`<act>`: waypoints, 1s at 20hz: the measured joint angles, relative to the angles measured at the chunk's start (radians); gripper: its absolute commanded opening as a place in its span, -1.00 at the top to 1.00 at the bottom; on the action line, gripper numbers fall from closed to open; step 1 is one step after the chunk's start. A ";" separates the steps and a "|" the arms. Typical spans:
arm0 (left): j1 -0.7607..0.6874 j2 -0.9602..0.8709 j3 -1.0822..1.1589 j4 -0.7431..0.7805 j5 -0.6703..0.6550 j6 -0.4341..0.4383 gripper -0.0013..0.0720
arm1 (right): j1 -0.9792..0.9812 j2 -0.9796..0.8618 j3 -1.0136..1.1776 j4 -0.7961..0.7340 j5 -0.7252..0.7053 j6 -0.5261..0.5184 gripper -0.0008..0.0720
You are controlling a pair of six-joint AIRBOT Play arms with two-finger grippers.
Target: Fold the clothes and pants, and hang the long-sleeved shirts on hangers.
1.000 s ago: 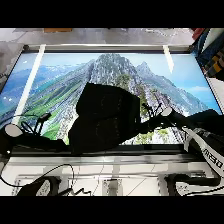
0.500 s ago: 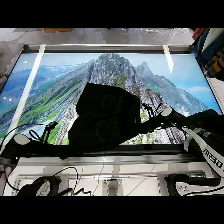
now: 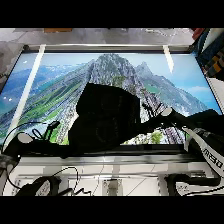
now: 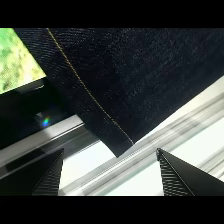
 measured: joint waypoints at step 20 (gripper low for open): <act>-0.193 -0.124 0.060 -0.133 -0.008 0.233 0.91 | 0.000 0.006 0.013 0.005 0.061 -0.001 0.85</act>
